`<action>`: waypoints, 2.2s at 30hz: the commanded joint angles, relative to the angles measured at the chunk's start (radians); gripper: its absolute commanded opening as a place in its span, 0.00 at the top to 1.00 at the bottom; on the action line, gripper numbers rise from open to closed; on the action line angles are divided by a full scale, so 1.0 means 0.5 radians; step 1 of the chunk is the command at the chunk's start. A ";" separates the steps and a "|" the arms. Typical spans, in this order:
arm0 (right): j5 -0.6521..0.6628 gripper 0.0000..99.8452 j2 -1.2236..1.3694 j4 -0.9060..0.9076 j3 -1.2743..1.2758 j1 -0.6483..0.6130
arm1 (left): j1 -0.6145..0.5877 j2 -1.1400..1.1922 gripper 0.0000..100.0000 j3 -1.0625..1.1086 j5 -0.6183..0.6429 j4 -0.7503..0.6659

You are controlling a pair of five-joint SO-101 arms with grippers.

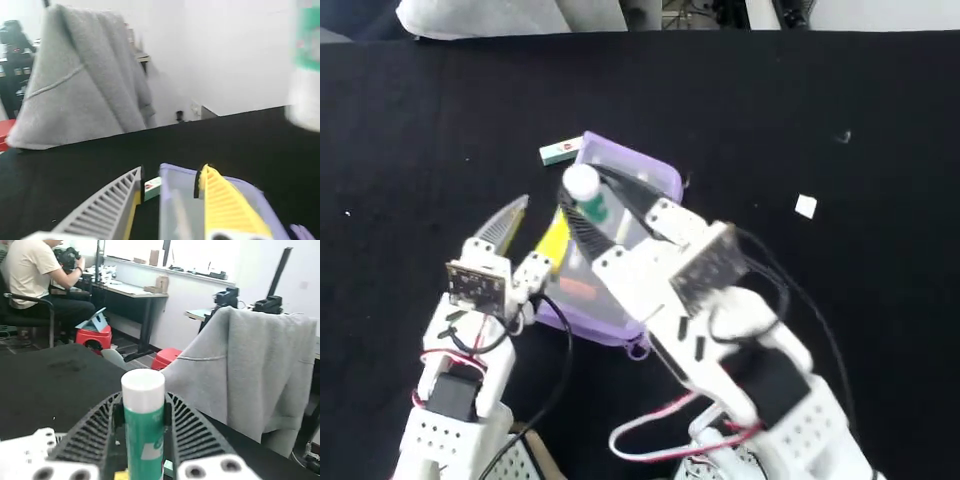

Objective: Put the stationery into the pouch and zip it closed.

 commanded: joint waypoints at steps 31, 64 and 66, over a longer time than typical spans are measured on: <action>0.322 0.84 -0.158 0.715 0.934 0.939 | -1.174 -0.012 0.81 -0.213 0.322 1.129; 0.255 0.75 1.416 0.331 -0.020 -0.381 | -2.441 -0.009 0.80 -0.155 0.571 1.151; 0.261 0.75 1.502 0.328 -0.035 -0.387 | -2.490 -0.009 0.80 -0.133 0.571 1.151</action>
